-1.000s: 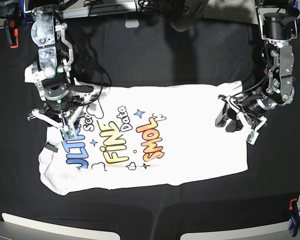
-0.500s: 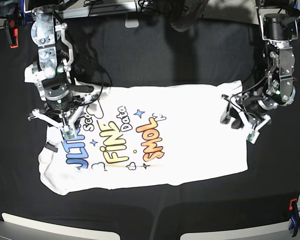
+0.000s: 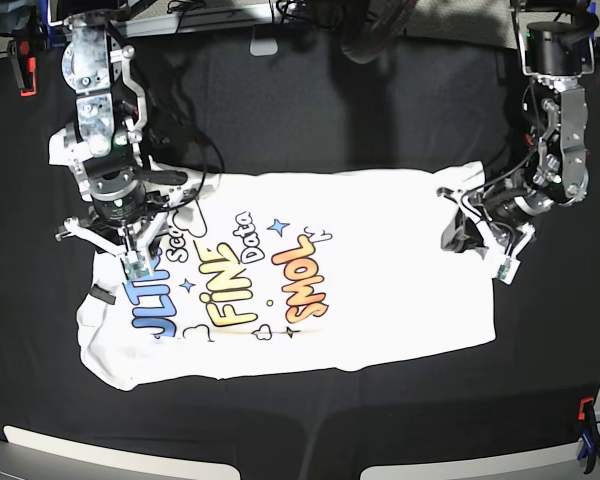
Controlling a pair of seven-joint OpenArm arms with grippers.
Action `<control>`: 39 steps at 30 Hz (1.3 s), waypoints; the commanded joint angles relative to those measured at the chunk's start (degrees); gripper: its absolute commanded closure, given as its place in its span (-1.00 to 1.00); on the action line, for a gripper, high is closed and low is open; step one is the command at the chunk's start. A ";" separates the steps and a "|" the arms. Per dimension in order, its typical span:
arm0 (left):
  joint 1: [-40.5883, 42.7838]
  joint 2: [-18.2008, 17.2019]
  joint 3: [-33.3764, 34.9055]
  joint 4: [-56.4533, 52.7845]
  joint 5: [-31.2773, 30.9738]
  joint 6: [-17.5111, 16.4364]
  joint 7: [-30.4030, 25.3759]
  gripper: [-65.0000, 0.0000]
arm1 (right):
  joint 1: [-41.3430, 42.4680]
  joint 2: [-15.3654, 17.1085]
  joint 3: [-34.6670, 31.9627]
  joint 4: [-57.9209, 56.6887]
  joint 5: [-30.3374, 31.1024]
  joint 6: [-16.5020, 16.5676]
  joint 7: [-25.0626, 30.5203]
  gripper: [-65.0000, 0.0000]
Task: Layout the t-shirt on the table in an organized manner, then fold the t-shirt properly
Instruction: 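Grasp the shirt's sleeve with the right gripper and lift it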
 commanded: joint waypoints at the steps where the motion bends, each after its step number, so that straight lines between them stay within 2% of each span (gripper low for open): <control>1: -1.09 -0.48 -0.22 0.81 -1.11 -0.50 -1.88 1.00 | 0.66 0.63 0.26 1.18 -0.04 -0.37 0.59 0.53; 3: -1.09 -0.50 -0.22 0.83 -1.09 -1.05 -1.79 1.00 | 0.15 0.68 0.26 1.18 -0.31 1.40 0.26 0.53; 5: -0.76 -0.50 -0.22 0.92 -1.09 -3.23 -1.77 1.00 | -0.90 0.66 0.26 1.18 -0.46 5.81 0.33 0.53; 7: -0.50 -0.46 -0.22 0.92 -1.14 -3.33 -1.79 1.00 | -2.27 0.72 0.26 1.20 -0.52 9.55 0.33 0.53; 8: -0.24 -0.48 -0.22 1.03 -1.73 -3.33 -1.79 1.00 | -3.02 0.98 0.26 1.20 -0.48 10.23 0.35 0.53; 12: 2.32 -0.48 -0.22 3.91 -5.03 -3.33 -1.81 1.00 | -6.34 3.78 0.26 1.20 -0.50 11.30 0.35 0.53; 18: 7.10 -0.48 -0.22 10.93 -4.98 -3.33 -1.81 1.00 | -11.15 10.29 0.26 1.22 -0.35 12.02 1.22 0.53; 21: 8.44 -0.48 -0.22 12.76 -5.01 -3.33 -1.84 1.00 | -11.65 11.91 0.26 1.22 1.31 12.00 0.81 0.52; 27: 9.05 -0.48 -0.22 13.09 -4.98 -3.33 -1.81 1.00 | -11.61 12.07 0.26 1.22 4.22 11.85 -1.73 -0.16; 30: 9.07 -0.48 -0.22 13.09 -4.96 -3.33 -1.79 1.00 | -11.69 12.09 0.26 1.40 3.61 11.61 -6.58 -0.19; 39: 9.05 -0.48 -0.22 13.09 -4.98 -3.33 -1.81 1.00 | -17.70 12.24 0.26 13.35 1.77 16.31 -7.34 -0.19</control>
